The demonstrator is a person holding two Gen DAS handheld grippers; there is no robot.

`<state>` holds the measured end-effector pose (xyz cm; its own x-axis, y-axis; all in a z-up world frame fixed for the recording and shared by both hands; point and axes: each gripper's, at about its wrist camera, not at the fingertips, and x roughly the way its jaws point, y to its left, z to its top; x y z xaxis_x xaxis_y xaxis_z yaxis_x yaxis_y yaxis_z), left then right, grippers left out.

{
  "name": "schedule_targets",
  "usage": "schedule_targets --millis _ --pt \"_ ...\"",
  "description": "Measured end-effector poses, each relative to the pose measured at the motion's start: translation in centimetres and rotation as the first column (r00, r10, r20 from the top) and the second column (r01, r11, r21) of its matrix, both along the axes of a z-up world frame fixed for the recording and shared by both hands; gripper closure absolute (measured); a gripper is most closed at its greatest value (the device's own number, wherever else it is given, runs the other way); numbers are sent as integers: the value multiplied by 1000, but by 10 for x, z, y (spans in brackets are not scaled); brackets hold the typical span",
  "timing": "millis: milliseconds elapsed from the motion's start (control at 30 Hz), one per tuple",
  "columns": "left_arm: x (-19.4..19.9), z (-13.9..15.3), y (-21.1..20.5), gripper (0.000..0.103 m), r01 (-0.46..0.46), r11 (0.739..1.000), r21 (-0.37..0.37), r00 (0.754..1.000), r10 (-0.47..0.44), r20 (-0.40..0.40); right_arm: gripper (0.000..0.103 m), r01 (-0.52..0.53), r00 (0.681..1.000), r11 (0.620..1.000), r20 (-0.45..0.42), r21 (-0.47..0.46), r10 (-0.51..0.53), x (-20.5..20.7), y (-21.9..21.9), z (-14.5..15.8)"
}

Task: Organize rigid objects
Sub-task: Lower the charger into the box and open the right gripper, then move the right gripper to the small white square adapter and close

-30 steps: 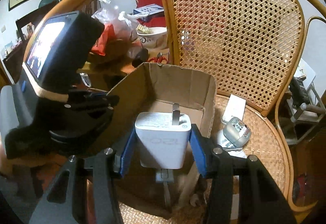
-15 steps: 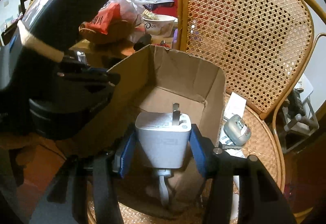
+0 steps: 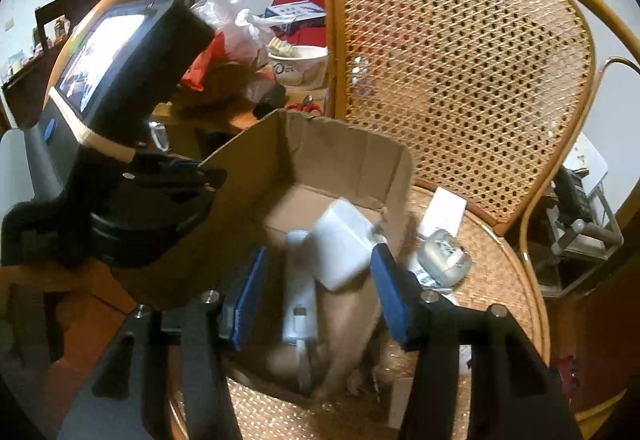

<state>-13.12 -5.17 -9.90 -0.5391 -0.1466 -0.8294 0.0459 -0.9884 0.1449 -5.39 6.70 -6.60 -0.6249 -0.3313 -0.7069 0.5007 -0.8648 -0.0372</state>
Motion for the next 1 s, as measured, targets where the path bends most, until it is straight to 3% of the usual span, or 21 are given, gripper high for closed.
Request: schedule_targets --millis 67,200,300,433,733,1000 --pt "-1 0 -1 97 -1 1000 4 1000 1 3 27 16 1000 999 -26 -32 -17 3 8 5" --pt "-1 1 -1 97 0 1000 1 1000 0 -1 22 10 998 997 -54 -81 -14 8 23 17" --pt "-1 1 -1 97 1 1000 2 1000 -1 -2 7 26 997 996 -71 -91 -33 10 35 24" --pt "-2 2 -1 97 3 1000 1 1000 -3 1 6 87 992 993 -83 -82 -94 6 56 28" --pt "-2 0 0 97 1 1000 -2 1000 -1 2 6 209 978 973 18 -95 -208 -21 112 12" --pt "-2 0 0 97 1 1000 -5 1000 -1 3 6 245 968 968 67 -49 -242 -19 135 -6"
